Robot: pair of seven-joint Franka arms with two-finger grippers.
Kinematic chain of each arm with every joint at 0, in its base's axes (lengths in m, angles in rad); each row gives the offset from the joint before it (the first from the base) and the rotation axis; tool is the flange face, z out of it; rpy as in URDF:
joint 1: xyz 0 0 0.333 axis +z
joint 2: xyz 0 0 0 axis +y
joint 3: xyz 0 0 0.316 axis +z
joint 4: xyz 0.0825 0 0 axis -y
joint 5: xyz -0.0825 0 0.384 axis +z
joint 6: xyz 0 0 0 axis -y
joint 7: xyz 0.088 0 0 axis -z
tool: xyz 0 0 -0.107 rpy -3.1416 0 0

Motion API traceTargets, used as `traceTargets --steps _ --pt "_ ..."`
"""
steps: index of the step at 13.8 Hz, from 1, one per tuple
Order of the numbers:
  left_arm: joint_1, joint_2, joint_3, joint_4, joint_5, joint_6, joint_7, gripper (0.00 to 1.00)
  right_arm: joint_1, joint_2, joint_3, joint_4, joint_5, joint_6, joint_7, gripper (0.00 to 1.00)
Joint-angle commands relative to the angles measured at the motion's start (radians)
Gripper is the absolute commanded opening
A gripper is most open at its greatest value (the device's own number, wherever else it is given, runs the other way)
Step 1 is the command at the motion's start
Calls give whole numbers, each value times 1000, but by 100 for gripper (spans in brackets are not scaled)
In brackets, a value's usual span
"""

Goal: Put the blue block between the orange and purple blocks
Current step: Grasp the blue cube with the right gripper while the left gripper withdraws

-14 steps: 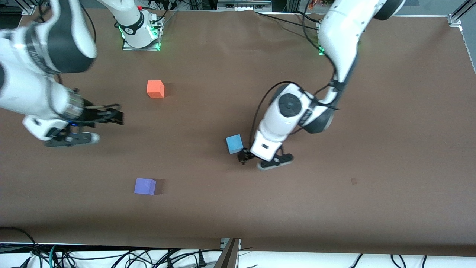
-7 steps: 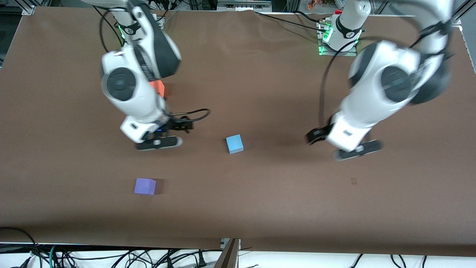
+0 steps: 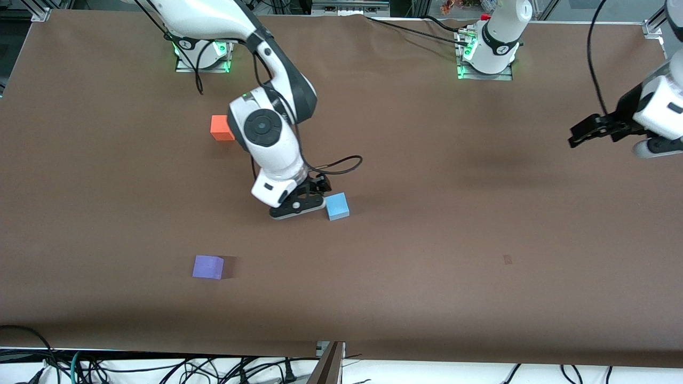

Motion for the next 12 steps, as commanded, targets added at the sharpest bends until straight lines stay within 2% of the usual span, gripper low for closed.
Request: traceTargets --steps 1,3,7,9,12 --pt "27 -18 -18 -42 26 46 47 100 51 73 -13 24 14 104 -8 100" --pt "27 -5 -18 -18 25 37 48 100 73 115 -13 24 13 162 -11 100" --pt "27 54 -15 175 14 -29 40 100 101 150 -13 24 5 196 -14 100" --pt "9 71 -21 214 0 -46 34 100 108 156 -13 25 -1 196 -20 100" --pt "6 81 -44 219 -31 -58 34 100 117 173 -13 24 -3 205 -26 100"
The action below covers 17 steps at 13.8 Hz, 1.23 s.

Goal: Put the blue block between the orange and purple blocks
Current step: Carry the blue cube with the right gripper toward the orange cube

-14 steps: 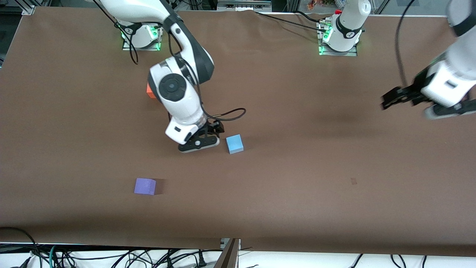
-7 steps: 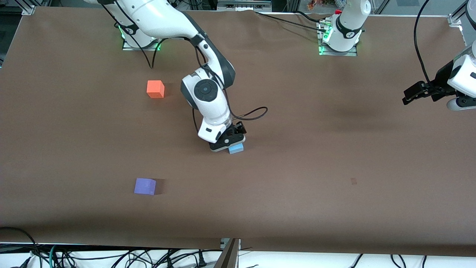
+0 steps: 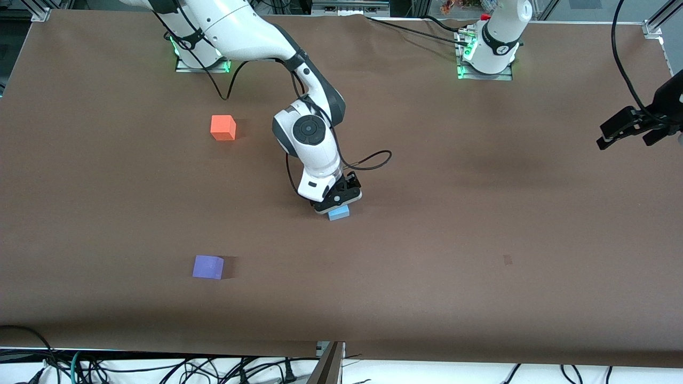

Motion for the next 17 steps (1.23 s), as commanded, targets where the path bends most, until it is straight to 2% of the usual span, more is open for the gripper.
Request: traceTargets --steps 1,3,5,6,7,8,9,10,12,14,16,17 --pt "-2 32 -17 43 -16 -28 7 100 25 36 -12 22 -3 25 -15 100" --pt "-2 30 -18 44 -14 -34 11 100 28 50 -12 22 -19 36 -15 100" --pt "-2 29 -52 46 -10 -45 13 100 28 53 -13 22 -30 36 -9 100" --pt "-2 27 -63 46 -4 -45 13 100 28 53 -12 20 -32 36 -10 92" --pt "-3 14 -67 43 5 -44 17 100 28 53 -13 22 -35 37 -13 73" --pt "-37 -3 -63 32 18 -44 10 100 26 52 -15 22 -27 36 -4 33" --pt "-116 -6 -37 33 69 -45 7 100 23 50 -16 22 -29 36 -10 12" --pt "-190 -5 32 33 114 -45 4 100 22 44 -21 22 -29 36 -10 0" --pt "-213 -5 106 18 99 -38 14 100 -6 33 -33 22 -19 25 -10 0" --pt "-215 -3 161 6 43 -36 22 100 -43 -17 -55 5 -15 -16 -12 0" --pt "-224 0 172 4 30 -34 23 100 -75 -91 -88 -13 -15 -157 -16 1" --pt "-213 6 170 16 27 -39 23 100 -77 -146 -142 -44 -15 -252 -13 0"
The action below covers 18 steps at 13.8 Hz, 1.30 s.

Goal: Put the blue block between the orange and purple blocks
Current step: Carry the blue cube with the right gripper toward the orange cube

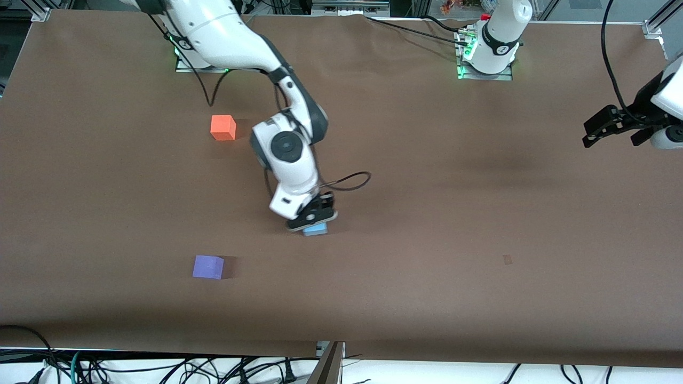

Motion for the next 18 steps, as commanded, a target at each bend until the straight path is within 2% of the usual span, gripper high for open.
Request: traceTargets --steps 1,3,7,9,12,14,16,18 --pt "-6 5 3 8 -22 -10 9 100 -7 -140 -77 -96 9 -183 -5 1" --pt "-6 5 1 8 -22 -13 8 100 -13 -214 -151 -188 9 -227 -25 1" --pt "-6 5 -2 8 -22 -13 8 100 -33 -299 -237 -366 10 -196 -66 1" --pt "-7 5 -3 10 -22 -13 6 100 -54 -329 -240 -467 10 -109 -72 1" --pt "-7 3 -5 10 -22 -13 6 100 -59 -362 -240 -644 10 107 -104 1" --pt "-7 3 -5 11 -23 -13 8 100 -59 -363 -240 -677 10 167 -161 1" --pt "-7 3 -5 11 -23 -13 6 100 -59 -363 -240 -677 12 171 -273 1" --pt "-7 3 -5 11 -23 -13 8 100 -59 -363 -238 -677 66 171 -327 1"
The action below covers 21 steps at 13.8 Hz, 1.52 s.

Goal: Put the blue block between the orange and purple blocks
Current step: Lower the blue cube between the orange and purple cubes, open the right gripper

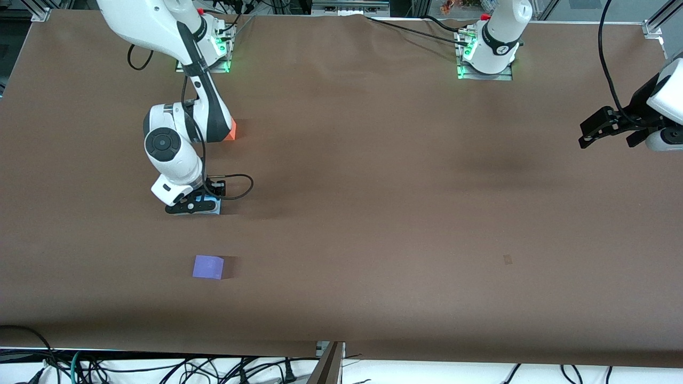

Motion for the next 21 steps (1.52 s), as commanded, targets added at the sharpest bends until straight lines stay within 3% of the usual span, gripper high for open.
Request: traceTargets --steps 1,3,7,8,9,10,13,21 --pt "-3 -1 2 11 -17 -13 6 100 2 -48 7 -41 106 13 -116 1" --pt "-3 -1 2 11 -17 -13 8 100 2 -46 7 -41 194 11 -186 2" --pt "-3 -1 2 11 -17 -14 6 100 2 -46 7 -49 197 0 -176 5" --pt "-3 -1 2 11 -17 -14 6 100 2 -46 7 -48 197 0 -174 17" --pt "-3 -1 2 11 -17 -14 6 100 2 -43 7 -48 197 -3 -176 54" --pt "-3 -1 2 11 -17 -14 6 100 2 -45 6 -44 197 -4 -177 100" --pt "-3 -1 2 11 -17 -14 6 100 2 -63 -16 24 197 -76 -187 100" --pt "-3 -1 2 11 -17 -14 6 100 0 -62 -184 446 179 -672 -197 100"
